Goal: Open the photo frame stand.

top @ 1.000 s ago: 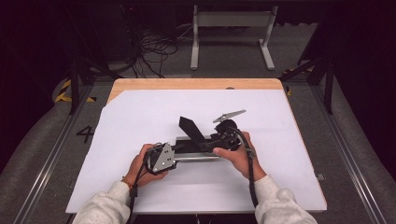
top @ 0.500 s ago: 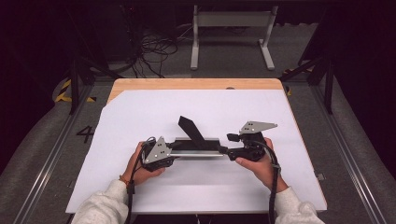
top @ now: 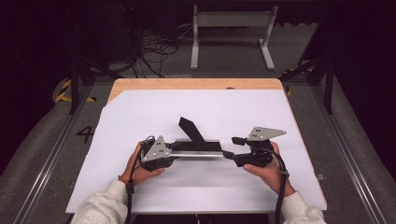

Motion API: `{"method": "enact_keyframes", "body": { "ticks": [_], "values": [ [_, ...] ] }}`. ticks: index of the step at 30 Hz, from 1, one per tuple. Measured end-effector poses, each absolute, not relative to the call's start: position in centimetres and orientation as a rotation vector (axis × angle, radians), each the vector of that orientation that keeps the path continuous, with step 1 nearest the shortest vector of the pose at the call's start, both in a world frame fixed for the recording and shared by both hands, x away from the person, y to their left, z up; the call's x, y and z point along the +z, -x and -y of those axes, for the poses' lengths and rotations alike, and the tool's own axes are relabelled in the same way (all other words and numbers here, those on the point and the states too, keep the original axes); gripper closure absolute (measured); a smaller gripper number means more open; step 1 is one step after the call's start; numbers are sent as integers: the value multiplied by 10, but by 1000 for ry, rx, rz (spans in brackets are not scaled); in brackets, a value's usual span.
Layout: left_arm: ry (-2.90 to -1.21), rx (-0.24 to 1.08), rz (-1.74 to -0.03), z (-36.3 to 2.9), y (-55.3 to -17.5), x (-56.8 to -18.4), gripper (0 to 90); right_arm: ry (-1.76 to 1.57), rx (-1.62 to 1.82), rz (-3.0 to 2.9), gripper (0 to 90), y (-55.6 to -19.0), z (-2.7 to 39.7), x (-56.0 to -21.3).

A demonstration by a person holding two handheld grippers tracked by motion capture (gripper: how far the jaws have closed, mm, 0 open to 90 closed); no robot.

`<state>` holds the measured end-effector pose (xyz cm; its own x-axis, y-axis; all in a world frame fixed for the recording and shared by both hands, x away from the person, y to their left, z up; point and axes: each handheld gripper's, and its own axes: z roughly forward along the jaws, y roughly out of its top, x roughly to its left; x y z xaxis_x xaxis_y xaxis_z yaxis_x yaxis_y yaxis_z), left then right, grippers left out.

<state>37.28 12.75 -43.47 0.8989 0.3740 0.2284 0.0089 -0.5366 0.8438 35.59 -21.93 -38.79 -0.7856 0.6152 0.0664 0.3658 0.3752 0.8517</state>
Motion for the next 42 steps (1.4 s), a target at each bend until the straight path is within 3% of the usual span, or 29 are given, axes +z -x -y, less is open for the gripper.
{"method": "enact_keyframes", "body": {
  "ticks": [21, 22, 23, 30, 37, 42],
  "values": [
    [-2047, 394, -292, -126, -376, -431, 678, -794, 1290, -2408, 336, -348, 219, -398],
    [-2042, 392, -289, -126, -376, -430, 683, -787, 1287, -2411, 346, -349, 217, -399],
    [-2040, 390, -290, -126, -376, -430, 688, -762, 1302, -2406, 421, -348, 214, -401],
    [-2039, 380, -289, -126, -377, -430, 687, -723, 1353, -2331, 589, -349, 208, -403],
    [-2034, 365, -308, -128, -378, -429, 683, -700, 1360, -2304, 640, -349, 205, -400],
    [-2056, 440, -356, -133, -376, -428, 650, -702, 1355, -2300, 678, -349, 203, -403]
  ]
}}
